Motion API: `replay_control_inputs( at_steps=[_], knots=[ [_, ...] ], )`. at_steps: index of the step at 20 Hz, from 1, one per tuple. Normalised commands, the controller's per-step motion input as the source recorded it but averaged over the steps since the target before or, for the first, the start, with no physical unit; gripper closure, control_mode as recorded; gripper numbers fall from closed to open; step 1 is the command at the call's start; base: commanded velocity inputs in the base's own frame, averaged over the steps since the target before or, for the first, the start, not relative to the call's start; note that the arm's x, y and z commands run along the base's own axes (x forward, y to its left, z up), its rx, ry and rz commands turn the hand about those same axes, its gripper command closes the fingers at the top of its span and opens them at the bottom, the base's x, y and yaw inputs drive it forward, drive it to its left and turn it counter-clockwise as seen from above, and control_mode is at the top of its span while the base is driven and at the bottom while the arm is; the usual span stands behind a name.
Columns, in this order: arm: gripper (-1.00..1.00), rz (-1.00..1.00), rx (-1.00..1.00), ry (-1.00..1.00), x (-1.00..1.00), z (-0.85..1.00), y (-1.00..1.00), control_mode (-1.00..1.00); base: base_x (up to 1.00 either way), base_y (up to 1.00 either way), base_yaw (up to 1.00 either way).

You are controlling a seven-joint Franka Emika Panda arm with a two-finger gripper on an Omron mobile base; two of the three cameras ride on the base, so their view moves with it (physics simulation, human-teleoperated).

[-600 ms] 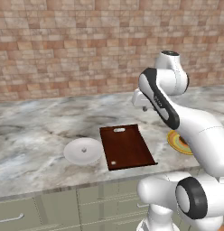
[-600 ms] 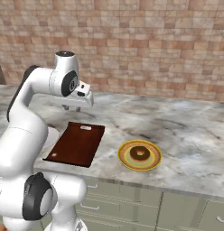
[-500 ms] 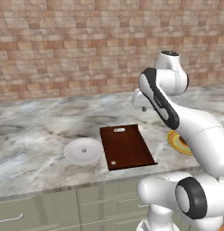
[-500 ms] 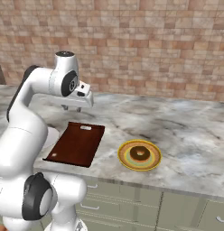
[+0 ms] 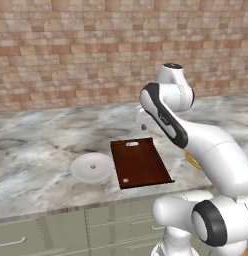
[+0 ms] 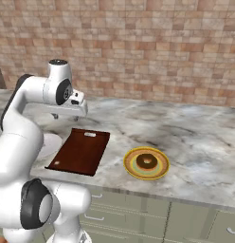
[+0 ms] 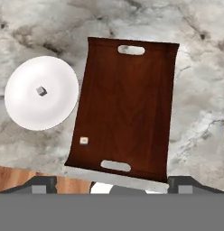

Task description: Move the dessert items from the plates to the tray.

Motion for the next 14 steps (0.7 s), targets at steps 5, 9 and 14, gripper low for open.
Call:
replay_control_inputs(
  at_steps=[5,9,14],
  knots=[
    [-1.0,0.12,-0.02,0.04,0.1,-0.34,0.66,-1.0,0.0,0.0,0.0],
    [-1.0,0.15,-0.06,0.11,0.3,-0.41,0.8,-1.0,0.0,0.0,0.0],
    [-1.0,0.13,-0.05,0.17,0.36,-0.24,0.72,-1.0,0.0,0.0,0.0]
  ],
)
